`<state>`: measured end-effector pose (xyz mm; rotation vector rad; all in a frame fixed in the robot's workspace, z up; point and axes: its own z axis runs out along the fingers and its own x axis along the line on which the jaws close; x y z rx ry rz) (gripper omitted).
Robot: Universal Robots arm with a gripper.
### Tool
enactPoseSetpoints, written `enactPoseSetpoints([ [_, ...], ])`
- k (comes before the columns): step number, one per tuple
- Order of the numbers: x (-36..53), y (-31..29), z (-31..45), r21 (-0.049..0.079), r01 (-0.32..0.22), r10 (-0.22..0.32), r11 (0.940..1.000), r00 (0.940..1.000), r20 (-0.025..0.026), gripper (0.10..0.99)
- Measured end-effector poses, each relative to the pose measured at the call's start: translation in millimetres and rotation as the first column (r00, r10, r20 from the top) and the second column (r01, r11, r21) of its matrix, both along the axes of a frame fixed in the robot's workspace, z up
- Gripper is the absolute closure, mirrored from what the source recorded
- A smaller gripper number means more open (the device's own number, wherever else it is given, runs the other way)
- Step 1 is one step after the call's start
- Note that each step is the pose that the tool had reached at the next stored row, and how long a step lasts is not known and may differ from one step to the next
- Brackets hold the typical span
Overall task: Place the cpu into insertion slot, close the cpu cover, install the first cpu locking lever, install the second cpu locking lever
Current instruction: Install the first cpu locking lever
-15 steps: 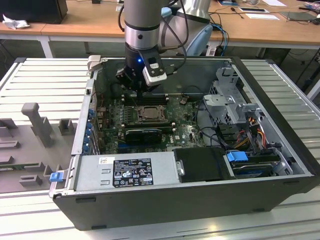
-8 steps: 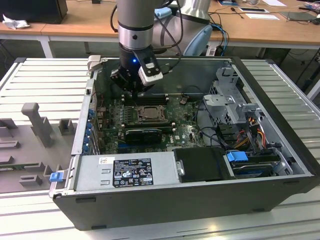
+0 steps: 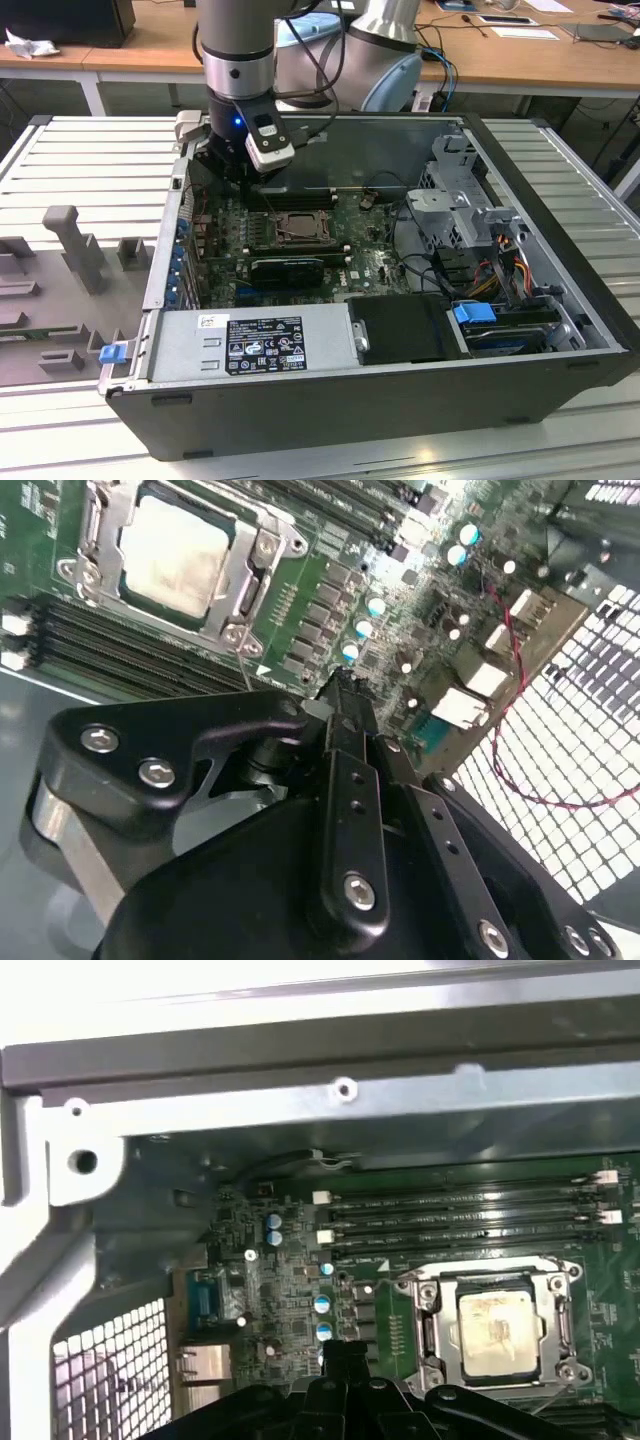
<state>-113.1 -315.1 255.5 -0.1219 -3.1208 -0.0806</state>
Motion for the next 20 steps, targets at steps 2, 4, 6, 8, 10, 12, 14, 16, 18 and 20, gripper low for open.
enactPoseSetpoints([
  [2, -0.1, 10.3, -0.2, 0.0, -0.003, 0.003, 1.0, 1.0, 0.0003, 0.98],
  [4, 0.0, 17.7, -0.1, 0.0, -0.005, 0.005, 1.0, 1.0, 0.0009, 0.98],
  [6, -0.1, 22.0, -0.2, 0.0, -0.007, 0.007, 1.0, 1.0, 0.0016, 0.98],
  [8, 2.0, 23.4, -0.2, 0.0, -0.007, 0.007, 1.0, 1.0, 0.0016, 0.98],
  [10, 7.9, 24.2, -0.3, 0.0, -0.007, 0.007, 1.0, 1.0, 0.0015, 0.98],
  [12, 17.6, 24.5, -0.4, 0.0, -0.008, 0.008, 1.0, 1.0, 0.0016, 0.98],
  [14, 26.3, 24.5, -0.4, 0.0, -0.008, 0.008, 1.0, 1.0, 0.0016, 0.98],
  [16, 35.5, 24.5, -0.5, 0.0, -0.008, 0.008, 1.0, 1.0, 0.0016, 0.98],
  [18, 44.8, 24.6, -0.7, 0.0, -0.008, 0.008, 1.0, 1.0, 0.0015, 0.98],
  [20, 53.9, 24.6, -1.0, 0.0, -0.008, 0.008, 1.0, 1.0, 0.0015, 0.98],
])
